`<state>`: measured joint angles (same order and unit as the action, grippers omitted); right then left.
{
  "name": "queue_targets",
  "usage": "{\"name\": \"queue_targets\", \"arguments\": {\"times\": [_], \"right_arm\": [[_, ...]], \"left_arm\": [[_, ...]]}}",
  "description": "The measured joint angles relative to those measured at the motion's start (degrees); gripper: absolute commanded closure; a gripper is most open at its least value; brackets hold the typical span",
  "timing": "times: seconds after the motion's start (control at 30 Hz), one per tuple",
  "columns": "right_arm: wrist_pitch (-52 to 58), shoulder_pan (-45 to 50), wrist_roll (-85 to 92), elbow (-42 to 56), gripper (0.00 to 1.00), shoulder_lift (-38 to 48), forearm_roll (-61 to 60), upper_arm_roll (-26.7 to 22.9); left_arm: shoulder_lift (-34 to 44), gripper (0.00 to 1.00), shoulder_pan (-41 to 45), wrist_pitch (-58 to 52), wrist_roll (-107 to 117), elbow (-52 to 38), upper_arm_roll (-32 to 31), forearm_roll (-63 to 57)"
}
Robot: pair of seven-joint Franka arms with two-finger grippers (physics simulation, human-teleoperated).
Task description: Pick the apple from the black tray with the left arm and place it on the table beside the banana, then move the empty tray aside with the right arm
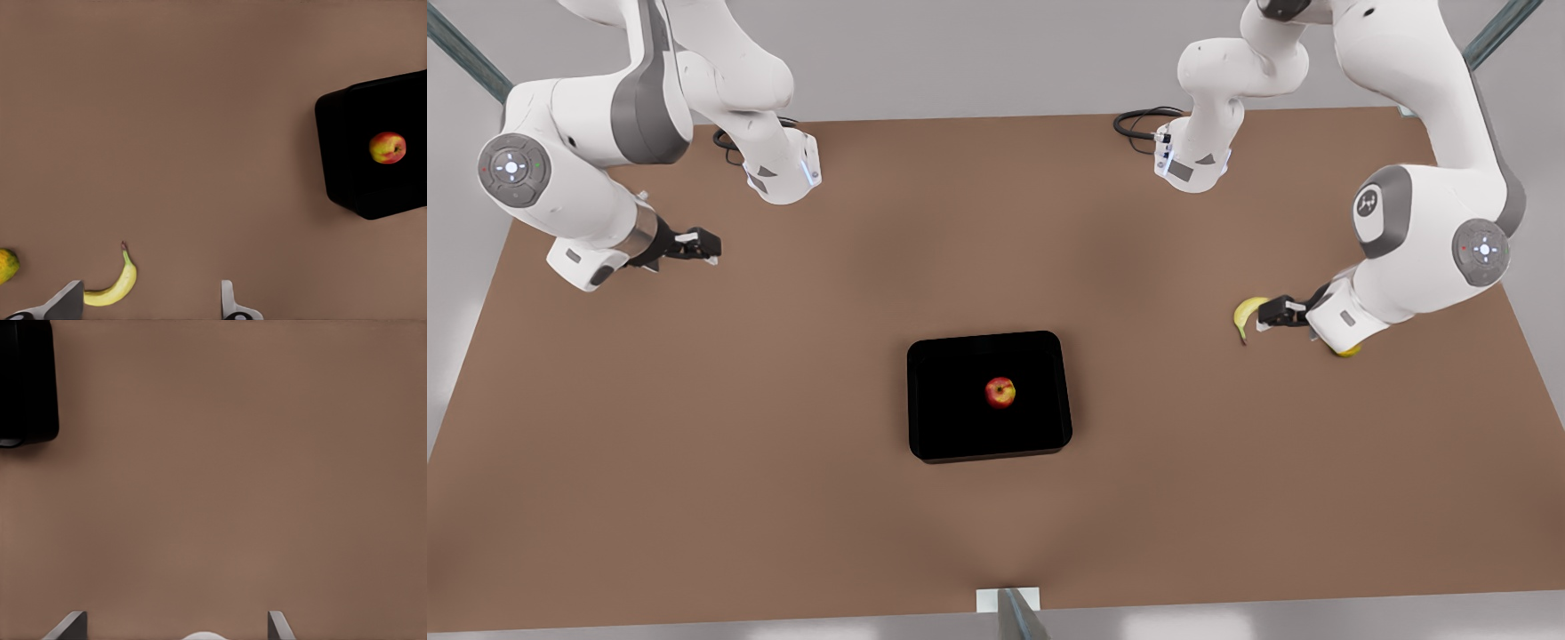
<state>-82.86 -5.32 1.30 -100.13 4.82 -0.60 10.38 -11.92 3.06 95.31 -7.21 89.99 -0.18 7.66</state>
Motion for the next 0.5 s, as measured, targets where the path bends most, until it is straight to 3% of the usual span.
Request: {"name": "queue_targets", "arguments": {"times": [0.13, 0.27, 0.37, 0.5], "right_arm": [[-0.2, -0.5, 0.1, 0.6, 0.00, 0.0, 0.1, -0.2], [-0.2, -0.5, 0.2, 0.7, 0.00, 0.0, 0.1, -0.5], [-0.1, -0.2, 0.2, 1.4, 0.00, -0.1, 0.4, -1.0], [0.0, -0.5, 0.2, 3.4, 0.00, -0.4, 2.0, -1.4]], "left_arm": [[0.7, 0.00, 1.9, 0.5, 0.4, -0.4, -2.4, -1.5], [-0.3, 0.00, 17.4, -0.5, 4.7, -0.8, -10.8, -6.6], [-4.8, 0.00, 29.8, 1.1, 11.5, -0.8, -11.9, -11.6], [-13.0, 0.00, 37.0, 6.2, 24.3, -0.6, -11.9, -16.6]]}}
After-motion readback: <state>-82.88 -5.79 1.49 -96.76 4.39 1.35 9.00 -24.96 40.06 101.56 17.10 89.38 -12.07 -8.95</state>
